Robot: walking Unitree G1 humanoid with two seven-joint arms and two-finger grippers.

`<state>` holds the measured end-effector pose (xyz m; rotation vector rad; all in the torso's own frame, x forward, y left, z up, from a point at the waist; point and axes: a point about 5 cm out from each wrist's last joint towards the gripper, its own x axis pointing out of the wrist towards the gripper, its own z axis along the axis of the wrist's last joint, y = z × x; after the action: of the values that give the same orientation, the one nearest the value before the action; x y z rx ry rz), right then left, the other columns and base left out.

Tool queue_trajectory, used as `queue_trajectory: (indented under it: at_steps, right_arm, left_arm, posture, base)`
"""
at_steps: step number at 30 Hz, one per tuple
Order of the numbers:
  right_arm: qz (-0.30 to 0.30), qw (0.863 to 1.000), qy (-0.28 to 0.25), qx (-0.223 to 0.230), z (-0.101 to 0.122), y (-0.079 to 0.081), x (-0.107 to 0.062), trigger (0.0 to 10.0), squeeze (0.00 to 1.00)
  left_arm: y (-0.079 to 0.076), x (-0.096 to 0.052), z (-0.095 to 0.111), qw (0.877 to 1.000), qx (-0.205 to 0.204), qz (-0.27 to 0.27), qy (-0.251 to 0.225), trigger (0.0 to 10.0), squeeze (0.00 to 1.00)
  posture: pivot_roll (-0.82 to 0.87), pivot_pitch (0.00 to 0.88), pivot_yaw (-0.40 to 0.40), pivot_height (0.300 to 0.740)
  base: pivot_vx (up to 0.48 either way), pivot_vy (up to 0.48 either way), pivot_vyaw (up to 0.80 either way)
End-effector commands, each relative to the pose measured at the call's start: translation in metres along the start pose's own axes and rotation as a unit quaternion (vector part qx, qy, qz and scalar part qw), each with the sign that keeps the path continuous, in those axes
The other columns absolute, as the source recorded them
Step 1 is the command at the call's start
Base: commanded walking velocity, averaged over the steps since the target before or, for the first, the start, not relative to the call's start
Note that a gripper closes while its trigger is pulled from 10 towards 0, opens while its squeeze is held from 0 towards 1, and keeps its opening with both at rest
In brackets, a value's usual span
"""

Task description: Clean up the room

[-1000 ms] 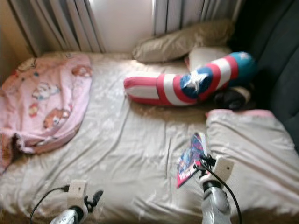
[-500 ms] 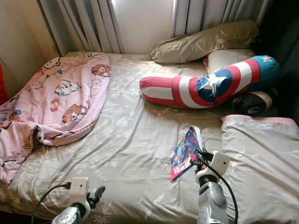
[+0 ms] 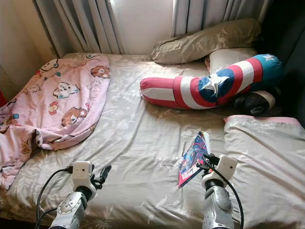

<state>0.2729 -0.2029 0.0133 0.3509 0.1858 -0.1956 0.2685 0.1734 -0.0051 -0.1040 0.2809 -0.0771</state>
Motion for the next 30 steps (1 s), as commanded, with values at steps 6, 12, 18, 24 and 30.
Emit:
queue_trajectory:
  at_steps: [6,12,18,24,30]
  right_arm:
    - [0.001,1.000,-0.001,-0.001,0.004,0.004,0.007,10.0,0.00]
    - [0.005,1.000,0.002,-0.003,0.004,0.005,0.009,10.0,0.00]
    - [0.006,1.000,-0.006,-0.002,0.002,0.013,0.009,10.0,0.00]
    - [0.001,1.000,-0.011,0.007,0.001,0.015,0.009,10.0,0.00]
    - [0.005,0.998,-0.055,0.012,0.018,0.013,0.014,10.0,0.00]
  left_arm:
    - [0.004,-0.004,-0.005,1.000,-0.021,0.014,0.006,10.0,0.00]
    - [0.002,-0.004,-0.003,1.000,-0.012,0.000,0.003,10.0,0.00]
    - [0.003,-0.005,-0.007,1.000,-0.004,-0.002,0.014,10.0,0.00]
    - [0.002,-0.007,-0.008,1.000,-0.002,-0.007,0.013,10.0,0.00]
    - [0.003,-0.007,-0.008,1.000,-0.001,-0.006,0.014,10.0,0.00]
  posture:
    - [0.02,0.034,0.043,0.686]
    - [0.02,0.025,0.054,0.646]
    - [0.01,0.020,0.059,0.636]
    - [0.02,0.012,0.057,0.636]
    - [0.02,0.018,0.053,0.636]
  base:
    - [0.000,0.000,0.00]
    - [0.000,0.000,0.00]
    - [0.000,0.000,0.00]
    - [0.000,0.000,0.00]
    - [0.000,0.000,0.00]
